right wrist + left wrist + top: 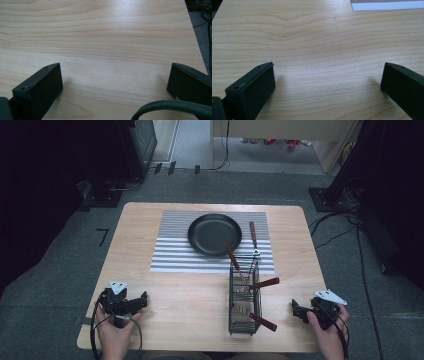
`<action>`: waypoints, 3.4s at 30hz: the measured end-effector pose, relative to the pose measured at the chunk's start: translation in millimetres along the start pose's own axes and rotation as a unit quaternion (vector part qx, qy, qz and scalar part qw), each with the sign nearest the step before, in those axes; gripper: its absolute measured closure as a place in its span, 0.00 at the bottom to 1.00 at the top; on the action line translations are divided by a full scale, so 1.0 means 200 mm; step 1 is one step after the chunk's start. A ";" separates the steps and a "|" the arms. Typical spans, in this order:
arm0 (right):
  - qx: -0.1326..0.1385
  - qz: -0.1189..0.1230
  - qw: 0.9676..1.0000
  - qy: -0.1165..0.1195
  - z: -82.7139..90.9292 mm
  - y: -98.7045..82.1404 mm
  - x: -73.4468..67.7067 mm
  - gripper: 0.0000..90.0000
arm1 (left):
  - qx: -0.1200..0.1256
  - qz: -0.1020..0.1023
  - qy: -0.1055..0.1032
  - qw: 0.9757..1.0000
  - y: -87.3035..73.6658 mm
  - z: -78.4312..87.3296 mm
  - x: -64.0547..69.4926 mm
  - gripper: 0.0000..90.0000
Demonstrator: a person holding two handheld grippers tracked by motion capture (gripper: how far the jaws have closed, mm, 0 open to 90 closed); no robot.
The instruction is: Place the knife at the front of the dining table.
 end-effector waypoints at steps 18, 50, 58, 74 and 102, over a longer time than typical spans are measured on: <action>0.000 0.001 1.000 0.000 0.00 0.00 0.00 0.00 | 0.016 0.007 -0.024 1.000 0.10 0.06 0.14 0.00; 0.001 0.000 1.000 0.000 0.00 0.00 0.00 0.00 | 0.090 -0.056 -0.215 0.971 0.55 0.11 0.91 0.17; 0.000 0.000 1.000 0.000 0.00 0.00 0.00 0.00 | 0.108 -0.062 -0.282 0.951 0.63 0.09 1.07 0.44; 0.000 0.000 1.000 0.000 0.00 0.00 0.00 0.00 | 0.117 -0.056 -0.348 0.928 0.73 -0.05 1.20 0.52; 0.000 0.000 1.000 0.000 0.00 0.00 0.00 0.00 | 0.173 -0.104 -0.352 0.914 0.74 0.12 1.19 0.89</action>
Point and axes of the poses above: each handheld gripper's, and its own axes: z roughly backward along the jaws, y roughly out of its top, x roughly to its right, the point moved 2 cm from there along -z, roughly forward along the jaws, and after that the axes turned 4 degrees about -y, right-handed, at the moved point
